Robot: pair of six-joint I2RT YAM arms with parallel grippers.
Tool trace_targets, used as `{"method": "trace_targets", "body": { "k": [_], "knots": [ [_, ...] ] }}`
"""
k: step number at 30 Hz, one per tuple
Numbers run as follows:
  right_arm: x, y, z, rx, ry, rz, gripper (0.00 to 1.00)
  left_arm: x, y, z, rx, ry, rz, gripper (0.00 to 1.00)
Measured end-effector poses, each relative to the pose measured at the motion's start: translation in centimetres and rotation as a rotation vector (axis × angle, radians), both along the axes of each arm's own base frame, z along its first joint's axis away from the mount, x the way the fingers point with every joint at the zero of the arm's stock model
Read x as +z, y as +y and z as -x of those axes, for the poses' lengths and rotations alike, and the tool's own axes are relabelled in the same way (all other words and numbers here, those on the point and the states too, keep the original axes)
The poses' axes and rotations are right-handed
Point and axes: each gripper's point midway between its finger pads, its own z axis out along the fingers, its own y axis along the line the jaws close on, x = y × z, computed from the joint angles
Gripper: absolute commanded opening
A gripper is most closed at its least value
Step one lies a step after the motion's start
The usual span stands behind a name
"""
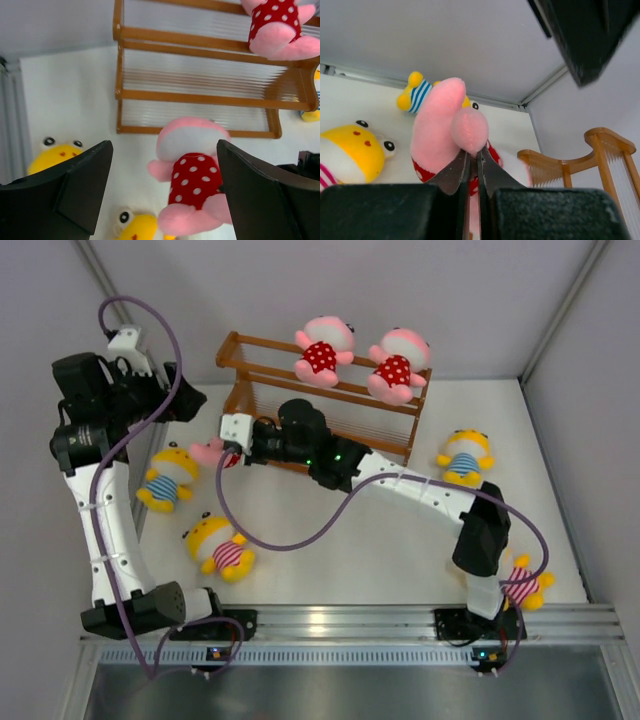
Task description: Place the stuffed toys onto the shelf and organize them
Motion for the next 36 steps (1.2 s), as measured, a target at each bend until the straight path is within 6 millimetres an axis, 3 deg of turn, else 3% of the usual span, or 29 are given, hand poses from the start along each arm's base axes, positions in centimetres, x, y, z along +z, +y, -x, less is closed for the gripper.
{"method": "trace_targets", "body": {
  "k": [5, 9, 15, 20, 29, 36],
  "knots": [
    [3.8, -2.9, -0.8, 0.028, 0.063, -0.093, 0.0, 7.6, 0.1, 0.7, -0.036, -0.218, -0.15, 0.88],
    [5.2, -5.1, -0.5, 0.04, 0.106, -0.141, 0.0, 10.6, -1.3, 2.7, -0.132, -0.327, -0.229, 0.87],
    [7.2, -5.9, -0.6, 0.054, 0.116, -0.202, 0.0, 8.8, -3.6, 4.8, -0.346, -0.336, -0.307, 0.96],
    [8.0, -5.9, -0.4, 0.065, 0.122, -0.226, 0.0, 7.7, -3.9, 5.1, -0.429, -0.359, -0.38, 0.98],
    [13.1, -5.9, -0.6, 0.073, 0.067, -0.33, 0.0, 6.0, -5.3, 5.2, -0.565, -0.393, -0.385, 0.98],
    [14.8, -5.4, -0.5, 0.102, 0.043, -0.378, 0.0, 5.6, -6.0, 5.5, -0.63, -0.424, -0.388, 0.98]
  ]
}}
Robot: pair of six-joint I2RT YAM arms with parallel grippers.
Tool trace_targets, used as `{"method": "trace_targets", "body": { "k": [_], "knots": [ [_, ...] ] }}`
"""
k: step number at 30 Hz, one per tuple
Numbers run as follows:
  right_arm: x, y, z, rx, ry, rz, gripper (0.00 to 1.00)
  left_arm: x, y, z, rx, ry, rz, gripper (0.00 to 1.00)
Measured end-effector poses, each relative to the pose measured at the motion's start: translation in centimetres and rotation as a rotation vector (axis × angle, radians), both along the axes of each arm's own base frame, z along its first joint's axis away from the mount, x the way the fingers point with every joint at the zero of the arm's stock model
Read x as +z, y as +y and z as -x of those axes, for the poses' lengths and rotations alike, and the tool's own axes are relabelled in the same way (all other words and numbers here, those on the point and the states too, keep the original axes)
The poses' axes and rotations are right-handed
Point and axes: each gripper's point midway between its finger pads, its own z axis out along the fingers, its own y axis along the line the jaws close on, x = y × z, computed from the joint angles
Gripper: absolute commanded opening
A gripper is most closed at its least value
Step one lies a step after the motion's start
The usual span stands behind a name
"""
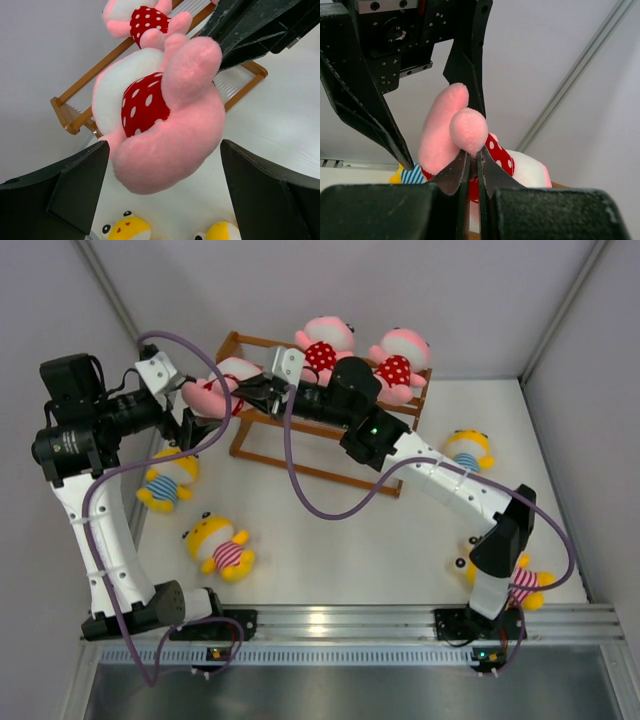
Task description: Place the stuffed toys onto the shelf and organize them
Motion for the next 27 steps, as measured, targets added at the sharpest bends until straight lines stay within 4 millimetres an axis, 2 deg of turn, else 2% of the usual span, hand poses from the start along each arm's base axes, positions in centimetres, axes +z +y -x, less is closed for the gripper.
{"method": "trace_targets", "body": {
  "k": [3, 4, 6, 7, 11, 15, 19, 24, 27],
  "knots": [
    [0.2, 0.3, -0.1, 0.007, -0.005, -0.006, 0.0, -0.1, -0.3, 0.1, -0.031, -0.011, 0.0, 0.89],
    [0.2, 0.5, -0.1, 0.01, -0.006, -0.008, 0.0, -0.2, -0.4, 0.1, -0.04, -0.014, -0.001, 0.78],
    [0.1, 0.8, -0.2, 0.018, -0.007, -0.007, 0.0, -0.4, -0.5, 0.0, -0.05, -0.019, -0.008, 0.63],
    [0.1, 1.0, -0.3, 0.021, -0.008, -0.008, 0.0, -0.6, -0.4, -0.1, -0.05, -0.022, -0.015, 0.38],
    [-0.2, 1.2, -0.4, 0.025, -0.007, -0.002, 0.0, -1.5, -0.3, -0.8, -0.066, -0.027, -0.039, 0.03],
    [-0.8, 1.4, -0.9, 0.009, -0.017, 0.016, 0.0, -2.3, -0.2, -2.1, -0.087, -0.025, -0.055, 0.0],
    [-1.7, 1.6, -2.6, -0.037, -0.055, 0.049, 0.0, -3.1, -0.2, -4.1, -0.1, -0.006, -0.058, 0.0],
    [-2.7, 1.7, -5.4, -0.11, -0.108, 0.08, 0.0, -3.9, 0.0, -7.5, -0.018, -0.015, -0.092, 0.0],
    [-3.7, 1.4, -7.9, -0.153, -0.123, 0.099, 0.0, -5.0, -0.9, -9.4, 0.042, -0.037, -0.14, 0.0]
  ]
}}
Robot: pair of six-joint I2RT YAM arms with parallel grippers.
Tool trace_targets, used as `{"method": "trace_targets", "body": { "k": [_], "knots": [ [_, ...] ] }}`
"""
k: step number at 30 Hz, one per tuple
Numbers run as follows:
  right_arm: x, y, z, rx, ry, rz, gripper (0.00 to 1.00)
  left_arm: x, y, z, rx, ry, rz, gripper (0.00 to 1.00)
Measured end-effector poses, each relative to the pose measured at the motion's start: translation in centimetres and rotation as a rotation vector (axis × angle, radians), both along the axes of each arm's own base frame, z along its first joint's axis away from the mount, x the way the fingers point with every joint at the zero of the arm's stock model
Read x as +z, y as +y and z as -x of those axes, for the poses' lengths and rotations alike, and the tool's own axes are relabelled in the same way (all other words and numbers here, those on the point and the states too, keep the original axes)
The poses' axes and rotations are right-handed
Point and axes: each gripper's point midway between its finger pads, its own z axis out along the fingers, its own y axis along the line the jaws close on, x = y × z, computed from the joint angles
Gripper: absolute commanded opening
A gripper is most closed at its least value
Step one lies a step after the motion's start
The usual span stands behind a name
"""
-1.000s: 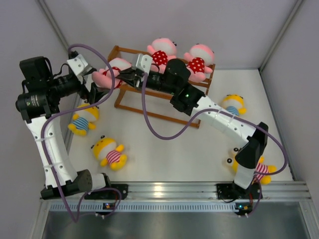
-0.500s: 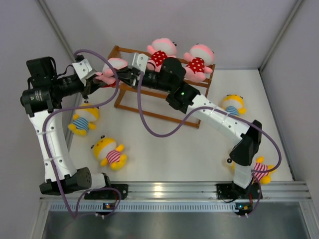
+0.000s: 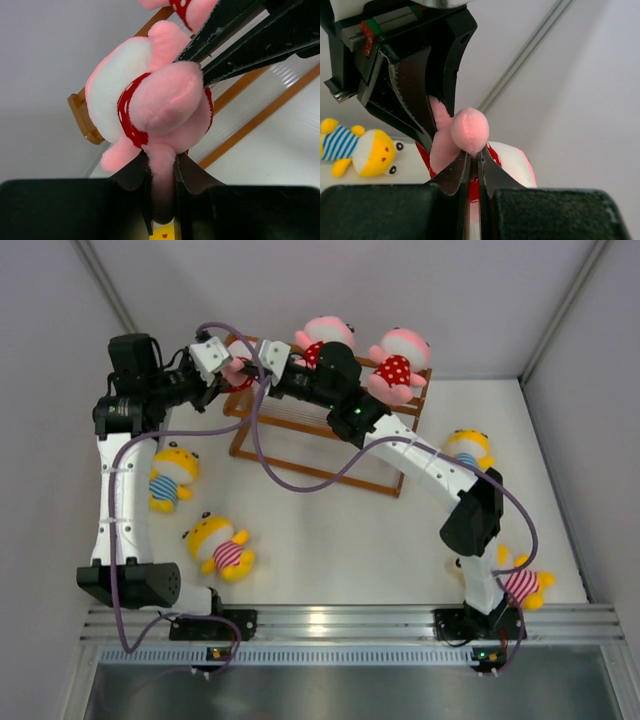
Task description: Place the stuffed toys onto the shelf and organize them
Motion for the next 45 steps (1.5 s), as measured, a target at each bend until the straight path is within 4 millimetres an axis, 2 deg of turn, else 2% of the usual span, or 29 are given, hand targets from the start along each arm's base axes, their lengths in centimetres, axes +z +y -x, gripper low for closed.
{"method": "trace_targets", "body": {
  "k": [4, 8, 12, 19, 22, 27, 30, 35, 39, 45],
  "knots": [
    [-0.6, -0.3, -3.1, -0.039, -0.018, -0.002, 0.0, -0.2, 0.3, -3.0, 0.108, -0.035, -0.014, 0.0],
    [-1.2, 0.0, -5.0, -0.058, -0.036, -0.007, 0.0, -0.3, 1.1, -5.3, 0.183, -0.068, -0.019, 0.0],
    [-1.4, 0.1, -5.9, -0.073, -0.051, -0.014, 0.0, -0.3, 1.4, -6.7, 0.206, -0.093, -0.021, 0.0],
    [-0.7, -0.7, -7.5, -0.138, -0.071, -0.036, 0.0, 0.6, 0.8, -9.0, 0.201, -0.171, 0.003, 0.03],
    [-1.8, -0.7, -8.6, -0.158, -0.05, -0.027, 0.0, -0.6, 0.8, -10.1, 0.204, -0.162, 0.008, 0.03],
    [-5.4, -0.8, -10.6, -0.183, 0.019, 0.03, 0.0, -4.5, 0.8, -12.1, 0.208, -0.094, 0.004, 0.04],
    [-6.4, -1.0, -11.0, -0.193, 0.051, 0.048, 0.0, -5.7, 0.6, -12.8, 0.2, -0.075, 0.008, 0.06],
    [-6.8, -1.1, -11.2, -0.203, 0.062, 0.045, 0.0, -5.8, 0.5, -13.2, 0.199, -0.082, 0.013, 0.1],
    [-7.5, -1.2, -11.3, -0.206, 0.064, 0.053, 0.0, -6.0, 0.5, -13.4, 0.199, -0.08, 0.013, 0.1],
    [-7.5, -1.1, -11.0, -0.214, 0.024, 0.074, 0.0, -6.1, 0.5, -13.2, 0.198, -0.09, 0.01, 0.09]
  ]
}}
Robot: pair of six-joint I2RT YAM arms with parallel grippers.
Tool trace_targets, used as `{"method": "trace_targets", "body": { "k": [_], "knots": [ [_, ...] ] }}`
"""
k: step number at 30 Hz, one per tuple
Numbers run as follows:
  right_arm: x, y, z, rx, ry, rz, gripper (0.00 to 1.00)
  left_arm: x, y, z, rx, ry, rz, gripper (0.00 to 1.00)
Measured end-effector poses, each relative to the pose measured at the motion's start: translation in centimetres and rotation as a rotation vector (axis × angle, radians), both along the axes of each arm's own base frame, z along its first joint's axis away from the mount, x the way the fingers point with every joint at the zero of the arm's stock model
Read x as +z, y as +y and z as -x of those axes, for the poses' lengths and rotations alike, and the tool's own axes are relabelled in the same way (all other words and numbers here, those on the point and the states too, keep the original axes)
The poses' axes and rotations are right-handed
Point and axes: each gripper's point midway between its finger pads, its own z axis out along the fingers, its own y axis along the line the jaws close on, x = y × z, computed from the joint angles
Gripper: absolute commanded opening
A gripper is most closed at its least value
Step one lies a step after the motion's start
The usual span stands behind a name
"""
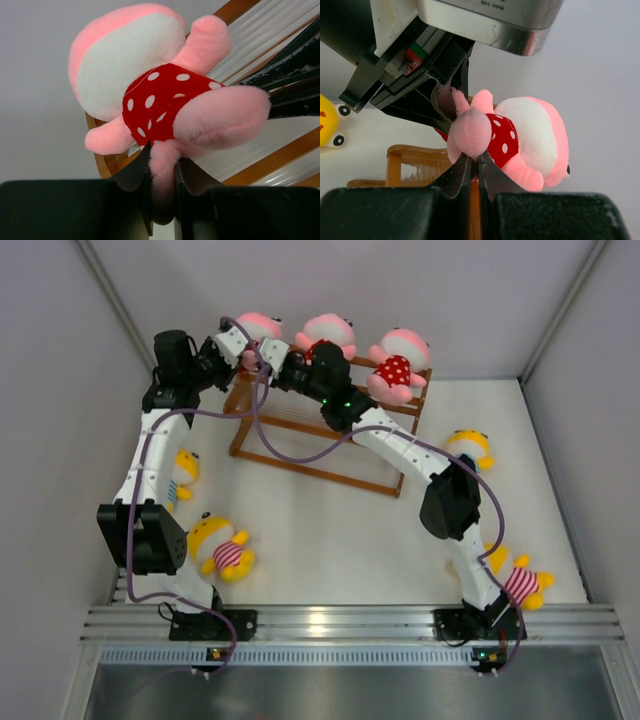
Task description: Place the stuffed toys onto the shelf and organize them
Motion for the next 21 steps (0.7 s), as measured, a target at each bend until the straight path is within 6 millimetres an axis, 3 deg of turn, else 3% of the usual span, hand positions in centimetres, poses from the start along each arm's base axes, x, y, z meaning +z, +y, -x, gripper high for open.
{"method": "trace_targets", "body": {
  "k": [10, 16, 21],
  "knots": [
    [0.4, -0.1, -0.1, -0.045, -0.054, 0.024, 0.01, 0.5, -0.1, -0.3, 0.009, -0.02, 0.001, 0.08],
    [0.9, -1.1, 0.7, -0.084, -0.054, 0.037, 0.25, 0.8, -0.7, -0.6, 0.007, -0.051, -0.011, 0.08],
    [2.8, -1.1, 3.6, -0.068, -0.059, 0.03, 0.43, -0.1, 0.3, -1.2, 0.02, -0.093, -0.071, 0.08]
  ]
}}
